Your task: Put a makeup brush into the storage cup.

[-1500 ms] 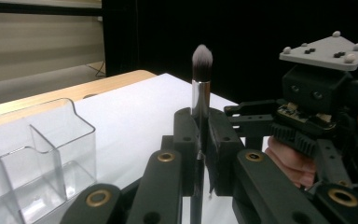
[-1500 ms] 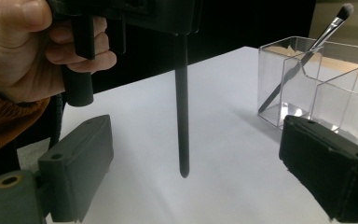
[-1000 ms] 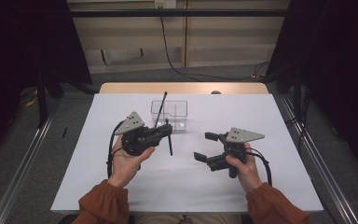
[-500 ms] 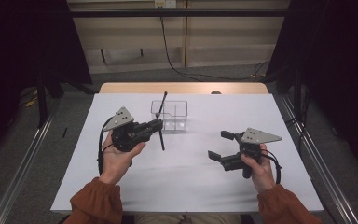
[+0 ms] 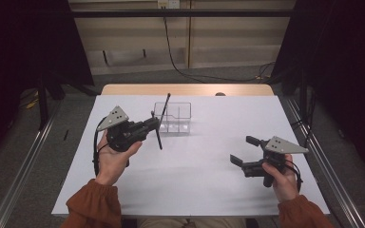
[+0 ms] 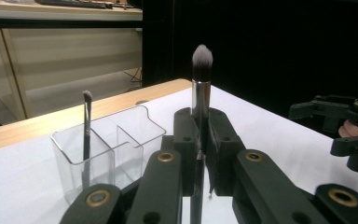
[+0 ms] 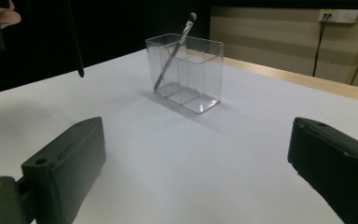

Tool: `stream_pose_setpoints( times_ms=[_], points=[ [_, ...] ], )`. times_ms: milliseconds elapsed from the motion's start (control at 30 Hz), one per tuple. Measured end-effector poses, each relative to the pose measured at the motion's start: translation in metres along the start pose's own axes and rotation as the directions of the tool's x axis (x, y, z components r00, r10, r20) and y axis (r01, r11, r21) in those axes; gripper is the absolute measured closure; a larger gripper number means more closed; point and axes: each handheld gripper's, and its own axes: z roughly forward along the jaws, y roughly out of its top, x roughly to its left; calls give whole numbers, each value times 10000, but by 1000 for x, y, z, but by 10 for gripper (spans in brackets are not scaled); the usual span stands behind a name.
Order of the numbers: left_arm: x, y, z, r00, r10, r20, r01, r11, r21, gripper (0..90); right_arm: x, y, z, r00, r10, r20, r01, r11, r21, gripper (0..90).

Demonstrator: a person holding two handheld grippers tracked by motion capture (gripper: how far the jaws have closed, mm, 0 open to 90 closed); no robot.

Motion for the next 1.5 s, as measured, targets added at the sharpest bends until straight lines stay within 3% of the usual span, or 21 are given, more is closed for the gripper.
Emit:
stream_pose_setpoints(
  times_ms=[133, 467, 567, 767, 1000, 1500],
  points=[
    [3, 1, -2, 10000, -21, -94, 21, 10000, -31, 841, -6, -6, -12, 9983, -142, 559, 151, 9998, -159, 7],
    [8, 4, -5, 9999, -22, -149, 22, 10000, 1, 841, -13, -23, -31, 9897, 188, 1416, -131, 9991, -414, 0],
    [10, 5, -5, 9999, -67, -155, 66, 9999, -84, 841, -16, -22, -33, 9887, 135, 1495, -53, 9985, -552, 0],
    [14, 7, -6, 9997, -91, -226, 89, 9999, -99, 841, -17, -25, -35, 9820, 490, 1824, -337, 9957, -864, 0],
    [21, 17, -5, 9994, -13, -352, 10, 10000, -92, 841, -16, -25, -35, 9796, 459, 1958, -265, 9946, -1004, 0],
    [37, 34, 15, 9977, 80, -666, -85, 9999, -74, 841, -13, -26, -35, 9841, 386, 1735, -230, 9956, -906, 0]
  ],
)
